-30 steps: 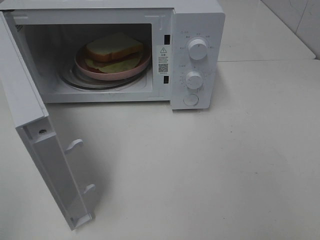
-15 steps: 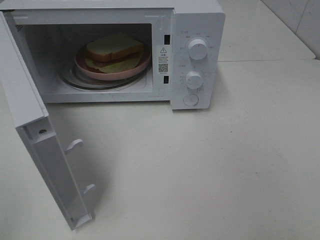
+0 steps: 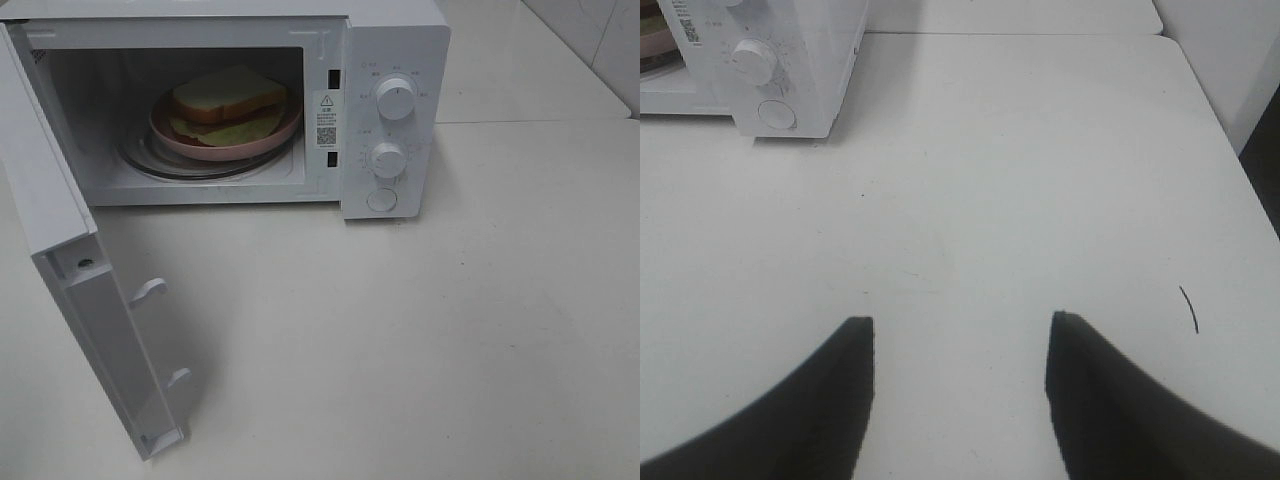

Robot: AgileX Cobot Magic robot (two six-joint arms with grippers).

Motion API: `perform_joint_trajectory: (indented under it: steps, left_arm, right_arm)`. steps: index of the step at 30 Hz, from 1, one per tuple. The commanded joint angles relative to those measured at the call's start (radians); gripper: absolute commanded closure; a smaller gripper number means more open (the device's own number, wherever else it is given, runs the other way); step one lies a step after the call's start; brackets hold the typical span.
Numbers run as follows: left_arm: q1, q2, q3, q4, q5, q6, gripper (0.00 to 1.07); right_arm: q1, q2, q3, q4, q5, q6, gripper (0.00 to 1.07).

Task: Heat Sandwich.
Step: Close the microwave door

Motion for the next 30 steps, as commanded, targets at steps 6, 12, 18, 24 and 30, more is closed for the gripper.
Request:
perform_joint_trajectory:
  steps: [6, 12, 18, 24, 30]
  left_arm:
    - [-0.005, -0.016, 0.003, 0.002, -0.016, -0.007, 0.26]
    - [-0.005, -0.016, 0.003, 0.002, -0.016, -0.007, 0.26]
    - [-0.005, -0.016, 0.003, 0.002, -0.016, -0.007, 0.26]
    - [-0.005, -0.016, 0.003, 0.002, -0.016, -0.007, 0.26]
    - [-0.005, -0.016, 0.003, 0.002, -0.016, -0.007, 0.26]
  right_arm:
    - [-0.005, -0.024, -0.001, 0.000, -0.012, -0.011, 0.55]
    - [-0.005, -0.024, -0.001, 0.000, -0.012, -0.011, 0.55]
    - [-0.005, -0.024, -0.001, 0.000, -0.012, -0.011, 0.55]
    - [-0.005, -0.024, -0.001, 0.000, -0.012, -0.011, 0.55]
    - [-0.005, -0.024, -0.001, 0.000, -0.012, -0.011, 0.55]
